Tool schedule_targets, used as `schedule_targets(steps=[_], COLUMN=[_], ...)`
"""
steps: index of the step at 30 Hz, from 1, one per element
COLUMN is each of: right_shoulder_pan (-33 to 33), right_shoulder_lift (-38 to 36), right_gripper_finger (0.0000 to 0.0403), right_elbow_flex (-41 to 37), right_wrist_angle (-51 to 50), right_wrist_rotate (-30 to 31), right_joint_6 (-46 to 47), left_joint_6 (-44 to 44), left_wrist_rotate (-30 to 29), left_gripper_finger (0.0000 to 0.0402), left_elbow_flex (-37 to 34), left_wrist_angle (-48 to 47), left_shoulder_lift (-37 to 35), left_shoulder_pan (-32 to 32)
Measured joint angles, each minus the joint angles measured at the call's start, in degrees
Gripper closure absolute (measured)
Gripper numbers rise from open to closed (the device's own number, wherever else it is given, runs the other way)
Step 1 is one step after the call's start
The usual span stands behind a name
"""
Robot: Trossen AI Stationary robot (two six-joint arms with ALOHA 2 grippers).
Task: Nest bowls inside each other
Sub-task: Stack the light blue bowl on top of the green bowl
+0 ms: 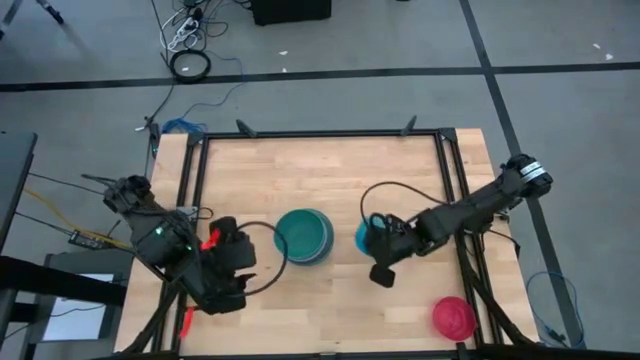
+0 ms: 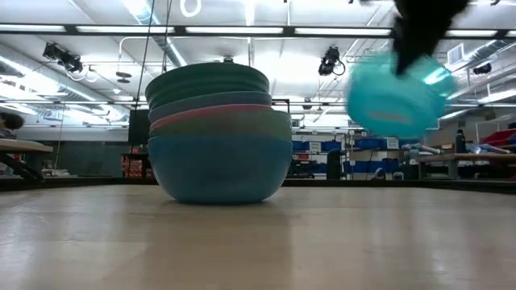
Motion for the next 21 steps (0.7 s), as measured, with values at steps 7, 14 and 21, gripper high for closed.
schedule_targets(steps=[7, 14, 21], right_shoulder_pan=[-4.99, -7.76, -8.98], right_shoulder_lift=[0.21, 10.12, 24.06], right_gripper_finger=[0.0403, 0.0403, 0.0403], right_elbow_flex=[7.9, 19.25, 38.82], right_wrist_angle=[3.57, 5.25, -1.39], right_wrist_rotate=[0.02, -6.07, -8.42], right_joint_6=[-12.64, -23.16, -33.78], left_joint_6=[-4.11, -15.83, -26.96], left_wrist_rotate=[7.8, 9.63, 9.89], left_gripper_finger=[0.019, 0.0191, 0.0191], left_elbow_flex=[-9.61, -20.82, -27.07], left_wrist_angle=[0.02, -0.07, -0.06], left_shoulder_lift=[-0.09, -5.07, -8.81], left_shoulder_pan=[-3.16, -7.73, -13.03])
